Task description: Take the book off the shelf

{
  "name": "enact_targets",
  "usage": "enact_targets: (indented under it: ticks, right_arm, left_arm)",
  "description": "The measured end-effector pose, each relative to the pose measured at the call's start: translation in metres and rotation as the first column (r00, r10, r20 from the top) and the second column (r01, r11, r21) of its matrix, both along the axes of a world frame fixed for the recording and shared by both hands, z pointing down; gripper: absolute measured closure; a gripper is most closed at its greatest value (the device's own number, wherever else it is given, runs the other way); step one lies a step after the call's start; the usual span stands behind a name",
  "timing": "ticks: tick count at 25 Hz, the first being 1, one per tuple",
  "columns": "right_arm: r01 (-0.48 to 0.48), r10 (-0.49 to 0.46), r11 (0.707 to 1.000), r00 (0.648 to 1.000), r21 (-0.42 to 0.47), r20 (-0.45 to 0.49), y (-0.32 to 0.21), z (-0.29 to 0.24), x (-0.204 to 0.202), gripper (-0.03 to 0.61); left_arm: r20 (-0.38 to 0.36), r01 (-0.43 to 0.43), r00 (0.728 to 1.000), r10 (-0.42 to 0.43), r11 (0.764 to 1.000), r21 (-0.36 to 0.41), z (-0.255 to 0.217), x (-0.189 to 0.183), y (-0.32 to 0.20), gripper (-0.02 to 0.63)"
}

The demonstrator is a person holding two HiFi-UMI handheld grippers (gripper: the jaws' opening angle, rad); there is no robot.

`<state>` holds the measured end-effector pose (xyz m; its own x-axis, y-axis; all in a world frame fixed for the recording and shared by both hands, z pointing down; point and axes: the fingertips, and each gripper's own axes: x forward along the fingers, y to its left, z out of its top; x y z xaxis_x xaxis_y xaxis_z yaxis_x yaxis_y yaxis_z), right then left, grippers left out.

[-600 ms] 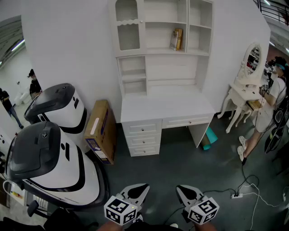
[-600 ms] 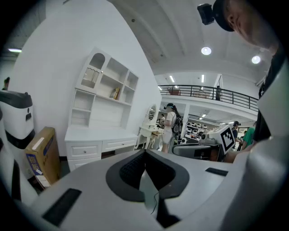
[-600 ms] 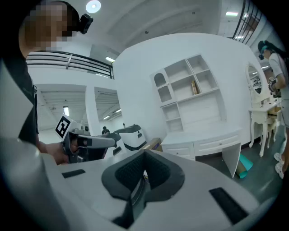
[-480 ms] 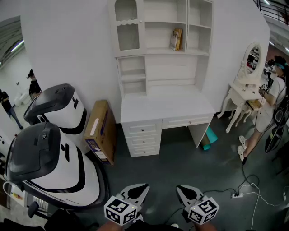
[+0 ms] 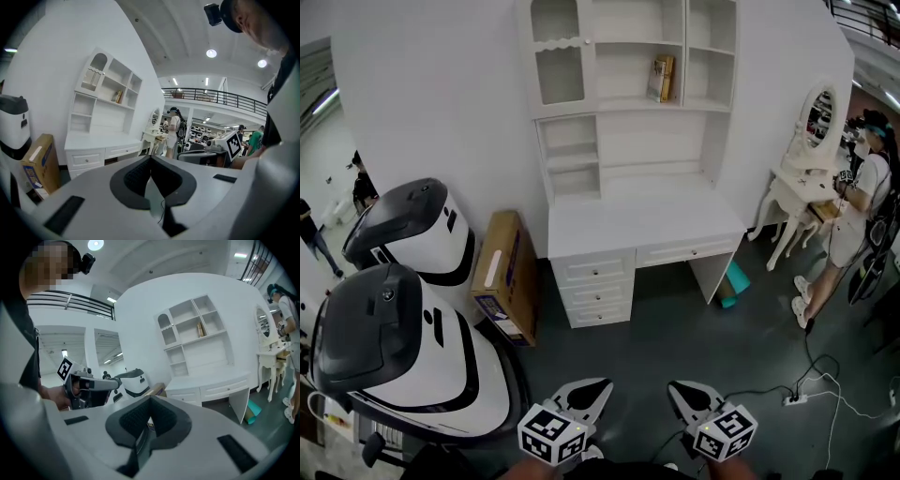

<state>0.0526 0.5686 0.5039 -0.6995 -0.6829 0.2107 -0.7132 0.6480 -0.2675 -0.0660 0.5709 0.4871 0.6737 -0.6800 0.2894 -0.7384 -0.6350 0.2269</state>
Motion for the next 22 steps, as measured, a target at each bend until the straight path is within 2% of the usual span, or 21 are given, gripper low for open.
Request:
enact_targets:
  ticks: [5, 9, 18, 22]
  right_arm:
    - [-0.019, 0.019, 1.000, 0.997, 0.002, 0.079, -0.009, -0.009, -0.021, 0.549]
    - [-0.033, 0.032, 0.999, 0.998, 0.023, 0.049, -0.011, -0.008, -0.047, 0.548]
    - [-0.073, 0.072, 0.997, 0.997, -0.005, -0.035, -0.020, 0.005, -0.086, 0.548]
    - [-0.079, 0.079, 0.997, 0.997, -0.012, 0.011, -0.033, 0.001, -0.094, 0.548]
  left_arm:
    - [0.001, -0.029, 1.000, 0.029, 1.000, 0.002, -0.001, -0.019, -0.011, 0.603]
    - [0.006, -0.059, 0.998, 0.059, 0.998, 0.009, -0.001, -0.039, -0.016, 0.603]
    - [-0.003, -0.069, 0.998, 0.069, 0.998, 0.008, 0.005, -0.087, -0.027, 0.603]
    - [-0.005, -0.064, 0.998, 0.064, 0.998, -0.001, 0.011, -0.096, -0.032, 0.603]
